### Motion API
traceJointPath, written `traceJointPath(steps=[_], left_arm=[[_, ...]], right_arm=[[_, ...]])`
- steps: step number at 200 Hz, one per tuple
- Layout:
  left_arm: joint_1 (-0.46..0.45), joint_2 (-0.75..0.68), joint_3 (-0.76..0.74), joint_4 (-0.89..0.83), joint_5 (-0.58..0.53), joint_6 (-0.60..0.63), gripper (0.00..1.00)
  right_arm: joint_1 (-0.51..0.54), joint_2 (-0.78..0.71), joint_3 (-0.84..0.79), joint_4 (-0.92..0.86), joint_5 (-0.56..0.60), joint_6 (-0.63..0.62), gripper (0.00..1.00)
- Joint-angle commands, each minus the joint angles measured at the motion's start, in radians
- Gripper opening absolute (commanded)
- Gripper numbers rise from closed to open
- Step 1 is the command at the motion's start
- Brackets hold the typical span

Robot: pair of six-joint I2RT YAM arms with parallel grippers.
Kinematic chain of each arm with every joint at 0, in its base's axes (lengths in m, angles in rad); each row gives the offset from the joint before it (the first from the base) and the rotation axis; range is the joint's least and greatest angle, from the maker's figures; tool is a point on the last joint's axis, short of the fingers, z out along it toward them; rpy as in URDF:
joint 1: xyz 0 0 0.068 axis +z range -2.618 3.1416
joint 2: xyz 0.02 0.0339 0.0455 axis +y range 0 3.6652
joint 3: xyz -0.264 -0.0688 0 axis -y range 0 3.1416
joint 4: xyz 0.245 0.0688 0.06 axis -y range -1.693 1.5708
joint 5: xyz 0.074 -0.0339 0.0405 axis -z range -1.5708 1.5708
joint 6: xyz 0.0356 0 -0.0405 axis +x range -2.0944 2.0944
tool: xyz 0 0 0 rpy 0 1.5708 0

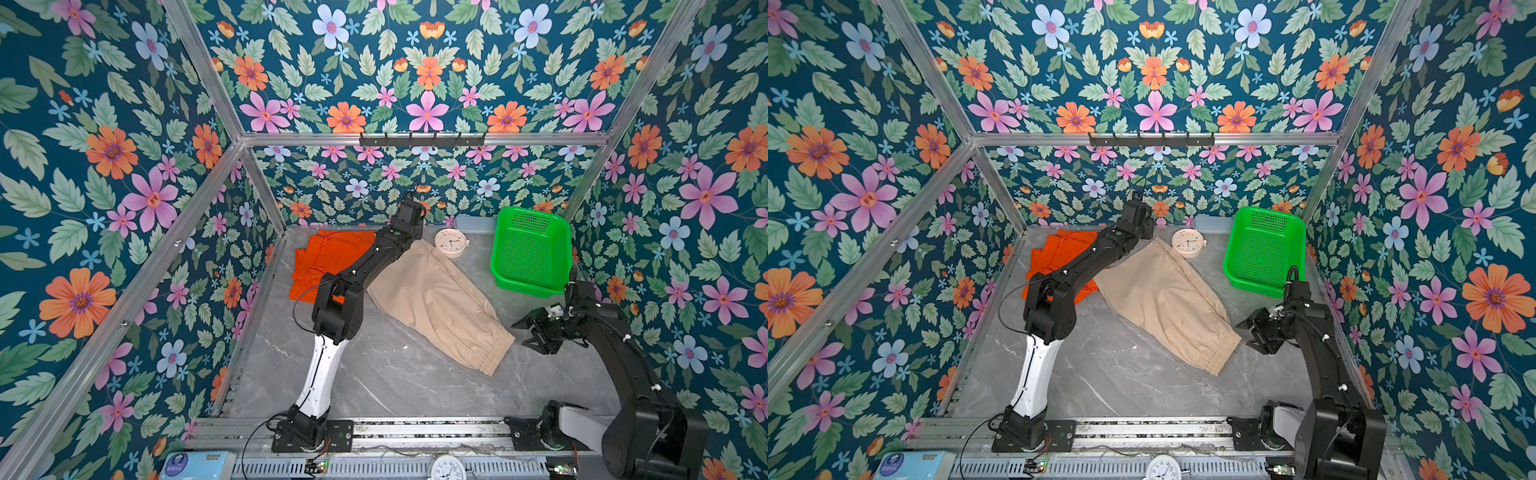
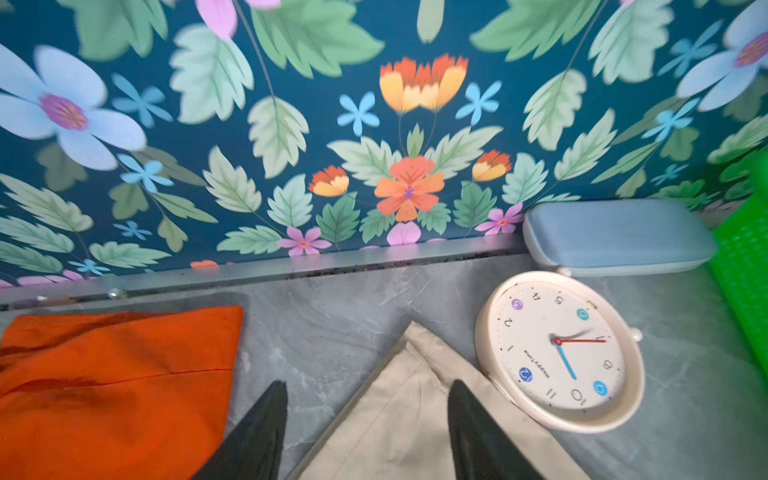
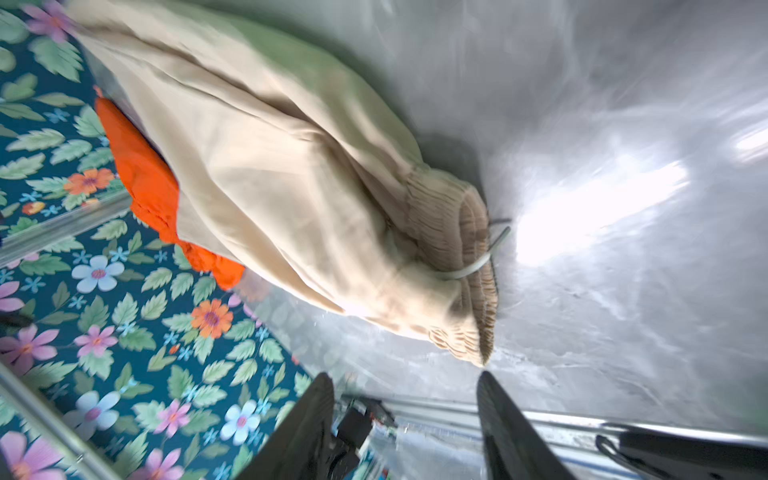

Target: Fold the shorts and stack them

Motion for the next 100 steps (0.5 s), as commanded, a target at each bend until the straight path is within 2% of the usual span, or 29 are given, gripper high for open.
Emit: traceJointPath(steps=[1, 15, 36, 68, 82, 100], left_arm=[[-0.001, -0.127, -0.151, 0.069, 0.077, 0.008, 0.63], [0.002, -0.215, -0.297, 0.111, 0.159, -0.015, 0.61], [0.015, -0.305, -0.499, 0.207, 0.281, -0.062, 0.59], [0.035, -0.288, -0.632, 0.23, 0.367, -0.133, 0.58], [0.037, -0.271, -0.669, 0.236, 0.378, -0.151, 0.57], [0.037, -0.262, -0.722, 0.254, 0.382, -0.172, 0.57]], right_arm=[[0.006, -0.053, 0.051, -0.101, 0.134, -0.008, 0.57], [0.05, -0.082, 0.07, -0.081, 0.14, -0.006, 0.58], [0.221, -0.083, 0.073, 0.004, 0.166, 0.039, 0.58], [0.494, 0.017, 0.0, 0.262, 0.149, 0.15, 0.58], [0.546, 0.084, -0.025, 0.339, 0.122, 0.182, 0.58], [0.553, 0.148, -0.058, 0.395, 0.115, 0.191, 0.58]])
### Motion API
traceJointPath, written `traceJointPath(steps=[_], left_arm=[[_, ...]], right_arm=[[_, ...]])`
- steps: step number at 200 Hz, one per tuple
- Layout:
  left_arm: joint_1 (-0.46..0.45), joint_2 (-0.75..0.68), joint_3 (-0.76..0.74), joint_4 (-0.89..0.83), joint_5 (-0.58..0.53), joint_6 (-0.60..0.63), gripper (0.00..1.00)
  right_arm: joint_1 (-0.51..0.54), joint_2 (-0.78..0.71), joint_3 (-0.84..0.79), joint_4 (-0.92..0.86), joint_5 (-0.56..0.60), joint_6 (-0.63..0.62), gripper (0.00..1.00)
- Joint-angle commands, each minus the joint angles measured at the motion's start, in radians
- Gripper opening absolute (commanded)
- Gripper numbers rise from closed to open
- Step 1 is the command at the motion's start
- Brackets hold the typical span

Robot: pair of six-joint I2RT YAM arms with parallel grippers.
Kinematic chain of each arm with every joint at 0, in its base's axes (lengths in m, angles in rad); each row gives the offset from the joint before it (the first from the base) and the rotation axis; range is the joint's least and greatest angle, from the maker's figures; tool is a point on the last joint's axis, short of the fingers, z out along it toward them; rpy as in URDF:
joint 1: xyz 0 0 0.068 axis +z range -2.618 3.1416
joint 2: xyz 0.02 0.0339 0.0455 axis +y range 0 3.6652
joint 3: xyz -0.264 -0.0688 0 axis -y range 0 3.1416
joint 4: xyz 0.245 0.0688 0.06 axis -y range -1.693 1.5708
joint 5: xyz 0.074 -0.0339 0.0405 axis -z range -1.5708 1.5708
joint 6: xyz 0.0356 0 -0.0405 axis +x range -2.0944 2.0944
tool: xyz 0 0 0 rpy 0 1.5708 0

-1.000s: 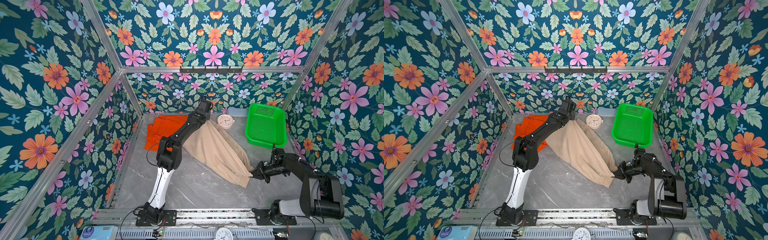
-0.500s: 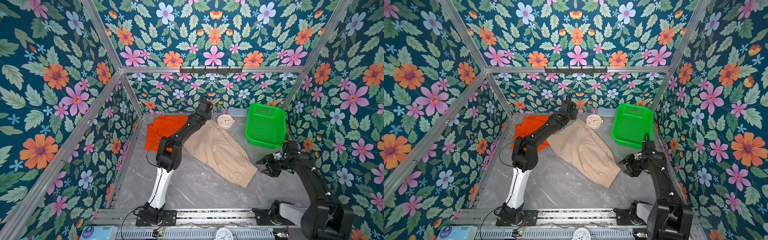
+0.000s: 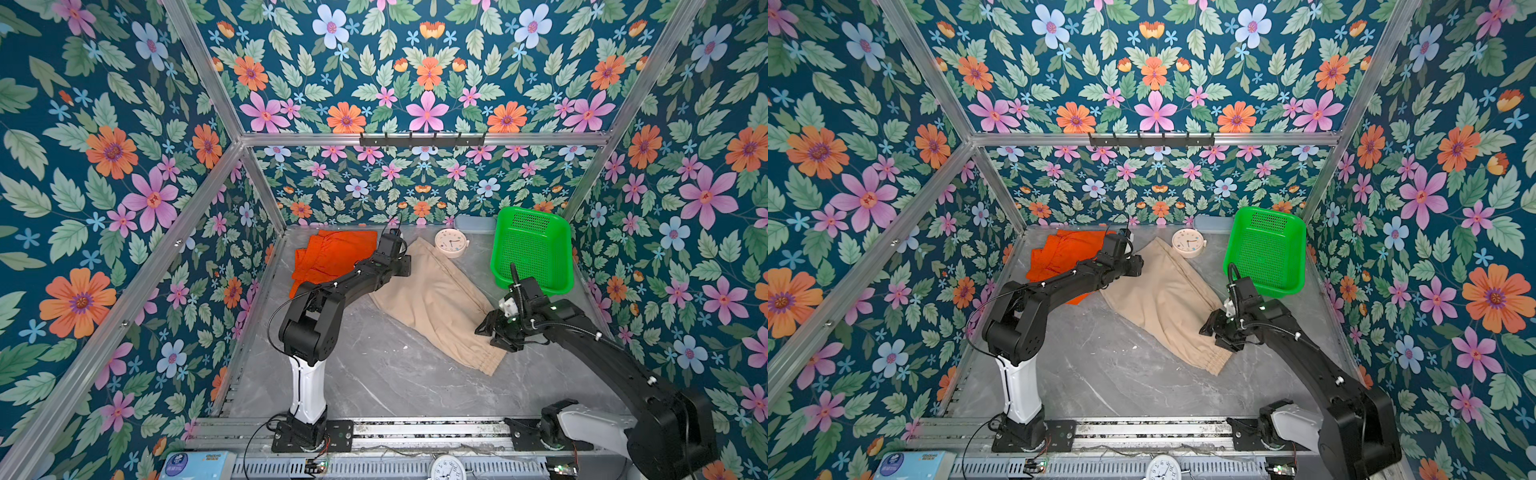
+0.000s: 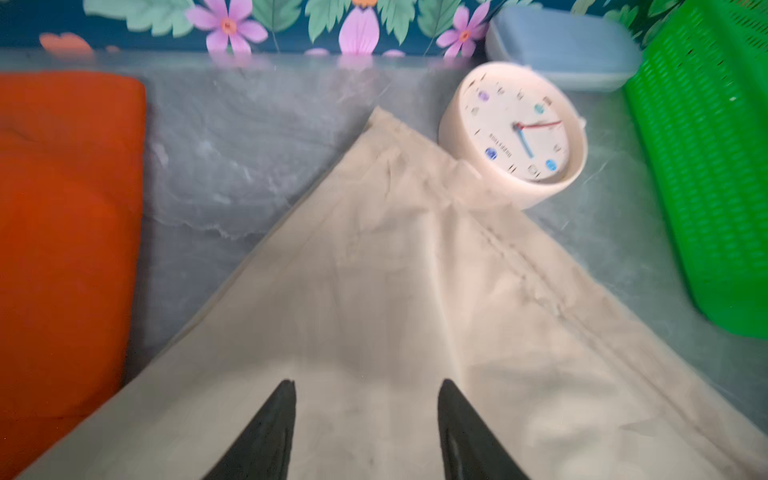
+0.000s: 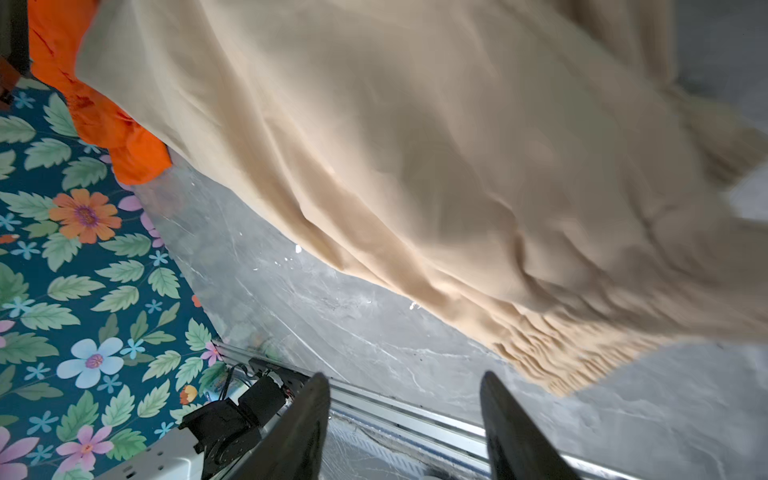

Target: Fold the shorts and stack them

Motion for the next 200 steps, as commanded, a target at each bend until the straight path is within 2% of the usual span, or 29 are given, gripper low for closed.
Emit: traceJointPath(steps=[1, 18, 45, 94, 128, 158, 179, 200], left_arm=[[-0.001, 0.007, -0.048, 0.051, 0.054, -0.049, 0.57], [-0.001, 0.003, -0.097, 0.058, 0.061, -0.073, 0.56], [-0.001, -0.022, -0.188, 0.058, 0.045, -0.105, 0.56], [-0.015, -0.11, -0.419, 0.068, 0.041, -0.207, 0.56], [-0.089, -0.249, -0.626, 0.076, 0.031, -0.329, 0.56], [-0.187, -0.419, -0.779, 0.042, -0.001, -0.453, 0.56], [-0.201, -0.577, -0.804, -0.036, -0.046, -0.483, 0.57], [-0.193, -0.697, -0.769, -0.079, -0.109, -0.431, 0.6]], right_arm=[[0.017, 0.059, -0.029, 0.143, -0.007, 0.067, 0.58], [-0.013, 0.091, -0.055, 0.146, 0.024, 0.051, 0.58], [-0.134, 0.125, -0.119, 0.143, -0.012, 0.017, 0.58], [-0.313, 0.142, -0.161, 0.041, 0.003, -0.104, 0.58], [-0.41, 0.108, -0.127, -0.037, 0.038, -0.182, 0.58], [-0.434, 0.097, -0.076, -0.065, 0.054, -0.245, 0.58], [-0.434, 0.07, -0.027, -0.079, 0.006, -0.288, 0.58], [-0.443, -0.004, 0.027, -0.116, 0.045, -0.325, 0.61]])
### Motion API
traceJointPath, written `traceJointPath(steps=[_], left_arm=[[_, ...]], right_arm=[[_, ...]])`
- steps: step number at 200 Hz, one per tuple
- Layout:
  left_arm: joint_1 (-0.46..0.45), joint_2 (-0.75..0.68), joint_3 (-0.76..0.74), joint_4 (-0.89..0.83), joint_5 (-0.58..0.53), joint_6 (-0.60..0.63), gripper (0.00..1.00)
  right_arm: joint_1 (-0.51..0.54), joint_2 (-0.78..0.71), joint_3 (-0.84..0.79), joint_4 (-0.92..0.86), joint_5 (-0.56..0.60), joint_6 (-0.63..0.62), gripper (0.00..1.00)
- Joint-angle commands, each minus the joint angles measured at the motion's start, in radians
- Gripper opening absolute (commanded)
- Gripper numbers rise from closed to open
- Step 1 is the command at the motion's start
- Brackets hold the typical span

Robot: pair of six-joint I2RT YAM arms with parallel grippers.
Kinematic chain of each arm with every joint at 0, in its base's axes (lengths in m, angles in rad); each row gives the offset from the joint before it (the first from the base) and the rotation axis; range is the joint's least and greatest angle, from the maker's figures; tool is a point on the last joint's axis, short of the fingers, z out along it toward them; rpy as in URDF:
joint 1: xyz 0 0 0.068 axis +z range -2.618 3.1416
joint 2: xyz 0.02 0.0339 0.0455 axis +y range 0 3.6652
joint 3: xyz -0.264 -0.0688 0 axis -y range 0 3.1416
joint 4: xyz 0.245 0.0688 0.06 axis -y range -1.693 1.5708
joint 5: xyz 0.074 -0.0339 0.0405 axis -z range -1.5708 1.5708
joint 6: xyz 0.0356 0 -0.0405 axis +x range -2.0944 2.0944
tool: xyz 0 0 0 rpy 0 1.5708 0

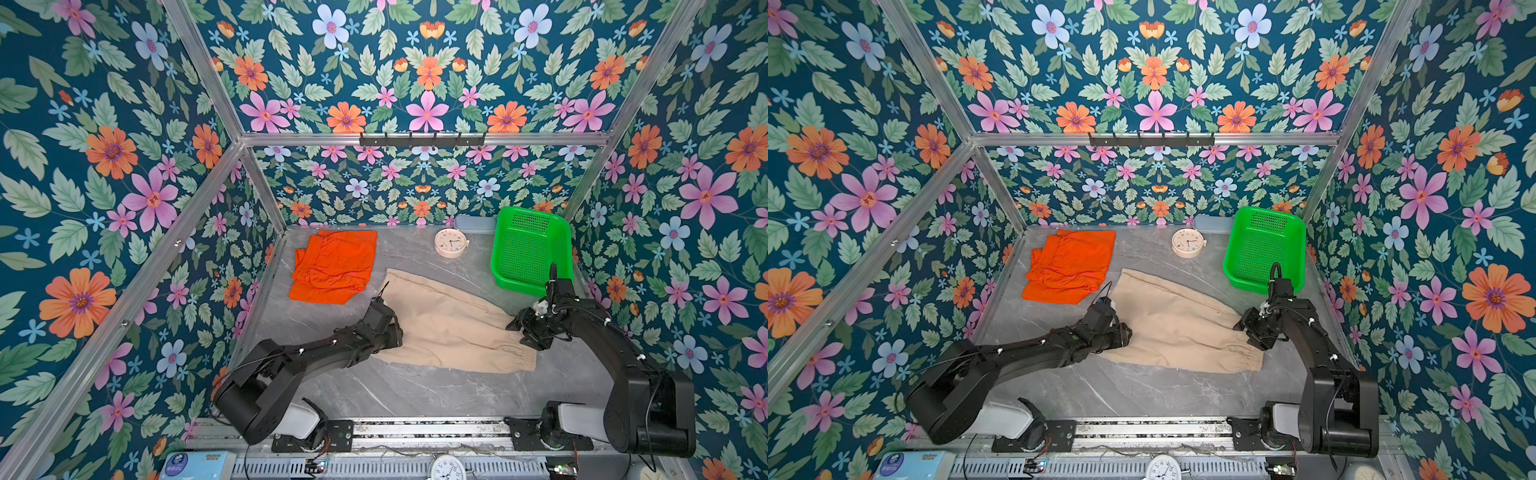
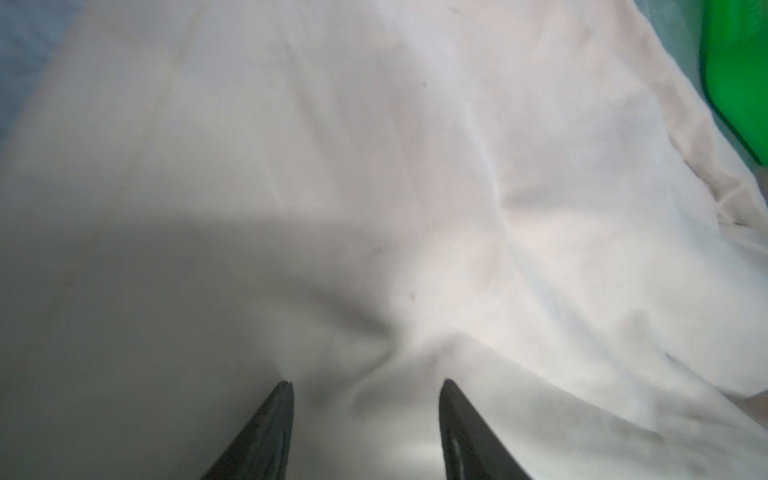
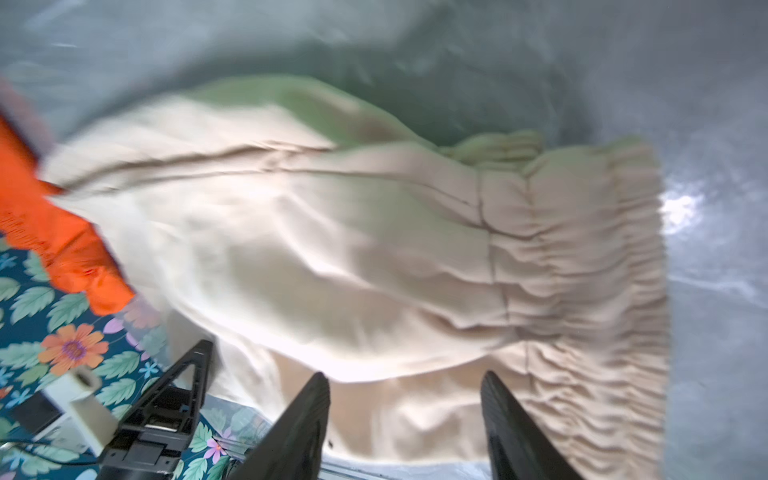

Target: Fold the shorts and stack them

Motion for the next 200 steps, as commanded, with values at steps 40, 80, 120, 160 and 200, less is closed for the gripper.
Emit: traceJointPath(steps=[40, 80, 120, 160, 200], left_arm=[[0.181, -0.045, 0.174, -0.039, 0.073, 0.2, 0.61], [0.32, 0.176, 0.359, -0.028, 0.26, 0.441, 0.58], [0.345, 0.383, 0.564, -0.102, 0.404, 0.706, 0.58], [0.361, 0.507, 0.755, -0.221, 0.518, 1.087, 0.6], [0.376, 0.657, 1.004, -0.533, 0.662, 1.523, 0.58]], right_arm=[[-0.239, -0.135, 0.003, -0.007, -0.076, -0.137, 0.65], [-0.351, -0.068, -0.031, 0.07, -0.144, -0.108, 0.65], [-0.351, 0.02, -0.048, 0.081, -0.097, -0.091, 0.67], [-0.351, 0.082, -0.044, 0.12, -0.134, -0.108, 0.67], [-0.35, 0.161, -0.061, 0.19, -0.238, -0.103, 0.66]])
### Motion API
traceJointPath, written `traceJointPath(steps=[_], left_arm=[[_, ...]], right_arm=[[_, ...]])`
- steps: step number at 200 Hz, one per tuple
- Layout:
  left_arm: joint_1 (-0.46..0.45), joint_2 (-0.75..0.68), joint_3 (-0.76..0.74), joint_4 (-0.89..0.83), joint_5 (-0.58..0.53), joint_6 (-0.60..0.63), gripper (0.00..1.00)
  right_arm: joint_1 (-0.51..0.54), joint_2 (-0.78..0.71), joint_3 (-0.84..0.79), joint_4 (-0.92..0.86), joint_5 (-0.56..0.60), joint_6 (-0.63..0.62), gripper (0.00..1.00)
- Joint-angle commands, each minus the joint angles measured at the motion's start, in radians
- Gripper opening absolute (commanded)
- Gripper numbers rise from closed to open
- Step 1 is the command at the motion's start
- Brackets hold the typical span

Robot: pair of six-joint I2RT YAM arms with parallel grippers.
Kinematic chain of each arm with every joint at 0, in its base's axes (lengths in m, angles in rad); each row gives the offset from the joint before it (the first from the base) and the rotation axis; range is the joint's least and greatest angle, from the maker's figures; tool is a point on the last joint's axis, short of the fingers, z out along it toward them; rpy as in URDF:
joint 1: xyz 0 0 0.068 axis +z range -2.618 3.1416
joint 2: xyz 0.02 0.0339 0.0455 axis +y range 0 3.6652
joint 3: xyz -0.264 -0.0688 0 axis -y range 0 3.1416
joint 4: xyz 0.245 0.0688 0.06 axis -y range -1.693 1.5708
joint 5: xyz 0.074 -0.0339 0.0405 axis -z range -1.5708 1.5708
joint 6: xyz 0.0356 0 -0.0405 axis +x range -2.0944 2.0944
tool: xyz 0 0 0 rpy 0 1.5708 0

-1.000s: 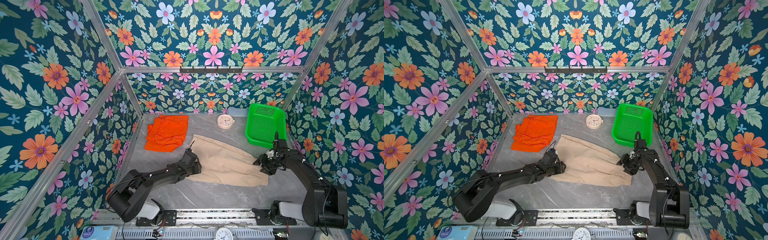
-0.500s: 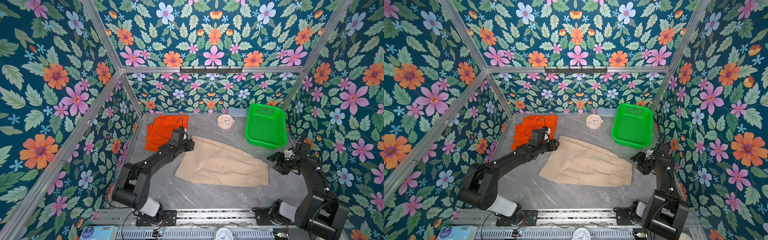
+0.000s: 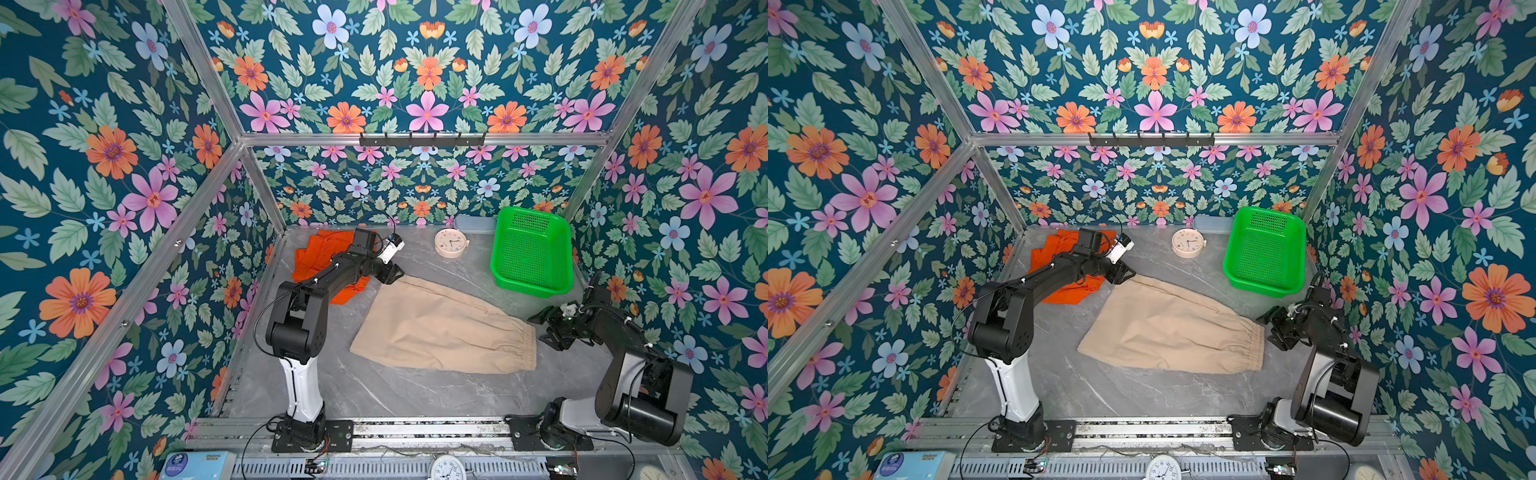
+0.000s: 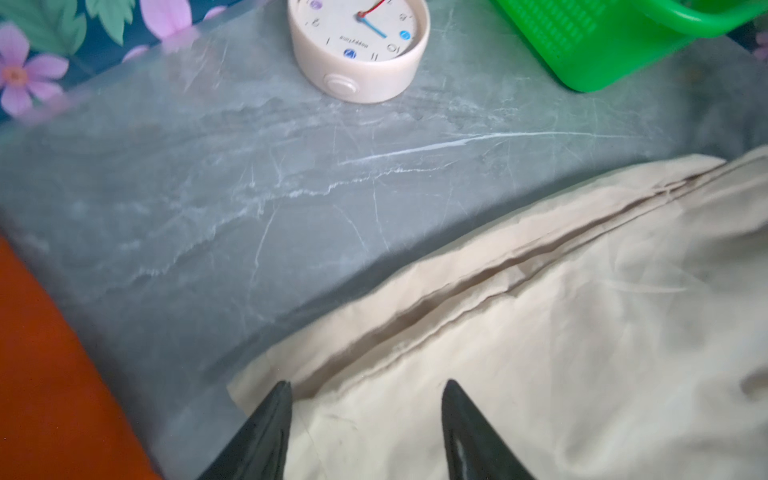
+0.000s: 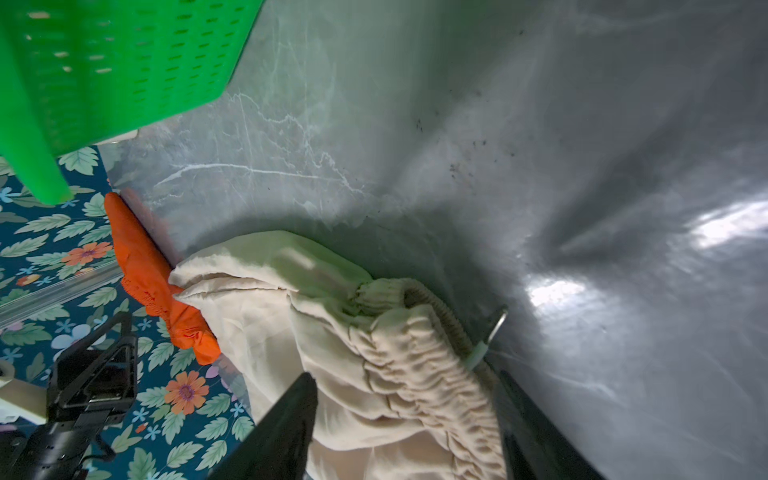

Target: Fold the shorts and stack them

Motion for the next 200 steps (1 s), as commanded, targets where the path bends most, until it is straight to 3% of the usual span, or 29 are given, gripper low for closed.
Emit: traceJointPath(steps=[1, 19, 51, 69, 96, 157, 177, 200], left_arm=[[0.003, 0.064, 0.112, -0.254, 0.119, 0.39, 0.58], [0.004, 0.125, 0.21, -0.396, 0.115, 0.584, 0.58], [0.002, 0.225, 0.357, -0.6, 0.051, 0.837, 0.59], [0.002, 0.261, 0.401, -0.615, 0.006, 0.87, 0.59], [0.0, 0.314, 0.477, -0.669, -0.029, 0.913, 0.57], [-0.021, 0.378, 0.5, -0.585, -0.079, 0.91, 0.54], [-0.025, 0.392, 0.524, -0.604, -0.088, 0.907, 0.43], [-0.025, 0.38, 0.54, -0.638, -0.092, 0.886, 0.14]], right_arm=[[0.002, 0.032, -0.007, 0.049, -0.072, -0.004, 0.65], [0.003, 0.056, -0.009, 0.052, -0.088, -0.012, 0.61], [0.002, 0.071, -0.016, 0.055, -0.093, -0.014, 0.38], [0.002, 0.069, -0.018, 0.058, -0.104, -0.011, 0.27], [0.002, 0.061, -0.018, 0.049, -0.096, -0.016, 0.2], [0.003, 0.04, -0.028, 0.04, -0.098, -0.019, 0.18], [0.002, 0.029, -0.033, 0.04, -0.098, -0.019, 0.16], [0.002, 0.021, -0.035, 0.04, -0.096, -0.018, 0.12]])
